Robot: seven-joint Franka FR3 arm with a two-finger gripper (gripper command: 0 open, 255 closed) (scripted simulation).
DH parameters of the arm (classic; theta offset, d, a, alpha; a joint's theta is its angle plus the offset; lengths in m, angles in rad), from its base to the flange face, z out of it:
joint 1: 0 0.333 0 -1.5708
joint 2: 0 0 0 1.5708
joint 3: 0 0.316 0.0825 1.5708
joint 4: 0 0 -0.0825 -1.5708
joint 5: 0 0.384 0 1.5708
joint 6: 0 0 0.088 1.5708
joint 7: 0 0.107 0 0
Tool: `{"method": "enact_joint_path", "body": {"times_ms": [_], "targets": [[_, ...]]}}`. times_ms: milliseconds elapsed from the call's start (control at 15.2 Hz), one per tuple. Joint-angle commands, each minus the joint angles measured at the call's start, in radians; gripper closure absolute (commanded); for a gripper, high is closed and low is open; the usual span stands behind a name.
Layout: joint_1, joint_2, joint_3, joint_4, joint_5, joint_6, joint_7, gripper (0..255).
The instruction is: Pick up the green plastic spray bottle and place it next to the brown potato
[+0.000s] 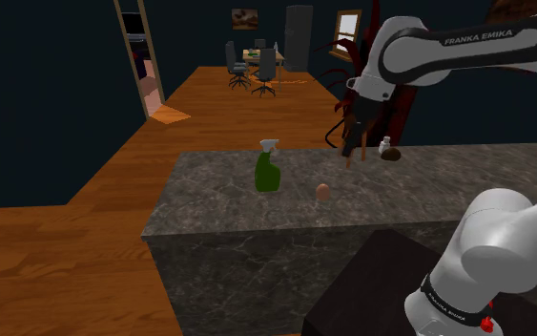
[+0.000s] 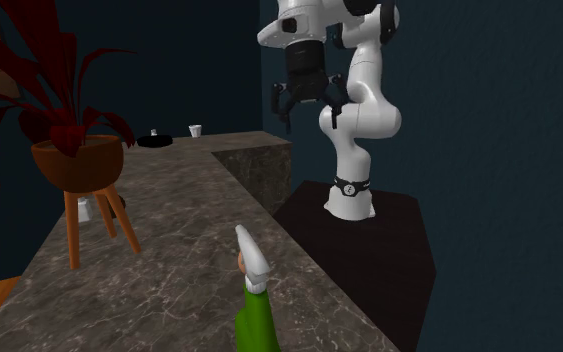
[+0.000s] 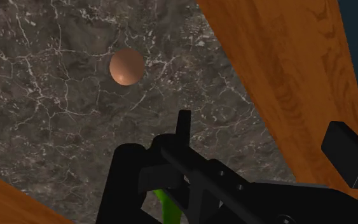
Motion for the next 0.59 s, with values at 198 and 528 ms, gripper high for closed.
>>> {"method": "enact_joint_path", "body": {"times_ms": [198, 528], "targets": [[0.070, 0.162, -0.106, 0.005, 0.042, 0.214, -0.202, 0], [0.174, 0.350, -0.223, 0.063, 0.163, 0.376, -0.442, 0]]}}
